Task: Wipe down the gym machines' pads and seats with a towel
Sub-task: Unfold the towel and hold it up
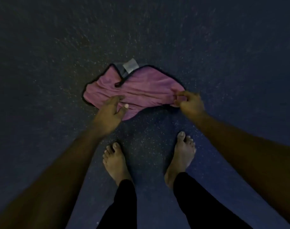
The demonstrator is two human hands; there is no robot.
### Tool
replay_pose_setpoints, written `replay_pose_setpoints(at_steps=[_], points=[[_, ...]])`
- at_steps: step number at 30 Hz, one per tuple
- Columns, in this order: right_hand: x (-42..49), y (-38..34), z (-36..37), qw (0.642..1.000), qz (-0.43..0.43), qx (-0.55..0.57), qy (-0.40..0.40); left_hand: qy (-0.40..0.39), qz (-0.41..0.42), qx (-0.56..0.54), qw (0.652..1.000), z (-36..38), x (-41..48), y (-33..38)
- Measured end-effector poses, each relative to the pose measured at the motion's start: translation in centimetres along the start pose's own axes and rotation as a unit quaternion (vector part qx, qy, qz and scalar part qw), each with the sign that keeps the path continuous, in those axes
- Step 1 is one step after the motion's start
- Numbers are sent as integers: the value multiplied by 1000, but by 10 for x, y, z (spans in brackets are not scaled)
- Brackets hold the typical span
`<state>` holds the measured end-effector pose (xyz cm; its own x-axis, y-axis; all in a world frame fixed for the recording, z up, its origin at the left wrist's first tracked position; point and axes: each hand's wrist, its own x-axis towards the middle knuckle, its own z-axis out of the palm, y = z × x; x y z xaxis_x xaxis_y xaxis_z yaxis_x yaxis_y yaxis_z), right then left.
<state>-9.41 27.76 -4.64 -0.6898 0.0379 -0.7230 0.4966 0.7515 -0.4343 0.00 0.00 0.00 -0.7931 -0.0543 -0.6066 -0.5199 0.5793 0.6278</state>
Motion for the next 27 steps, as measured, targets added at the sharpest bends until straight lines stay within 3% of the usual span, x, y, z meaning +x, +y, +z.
replay_pose_setpoints(at_steps=[4,6,11,17,27], points=[[8,-4,9,999,43,-17,-27,0,-26,10,1000,7,1,-8],[-11,-25,2,999,24,-17,-26,-4,-28,9,1000,-6,-12,10],[-79,-117,-48,997,-59,12,-43,4,5,13,1000,-84,-57,86],[-166,-240,-109,980,-176,46,-76,67,41,-1,997,-194,-113,169],[-351,-420,-259,953,-292,77,-8,139,145,2,980,-345,-233,334]])
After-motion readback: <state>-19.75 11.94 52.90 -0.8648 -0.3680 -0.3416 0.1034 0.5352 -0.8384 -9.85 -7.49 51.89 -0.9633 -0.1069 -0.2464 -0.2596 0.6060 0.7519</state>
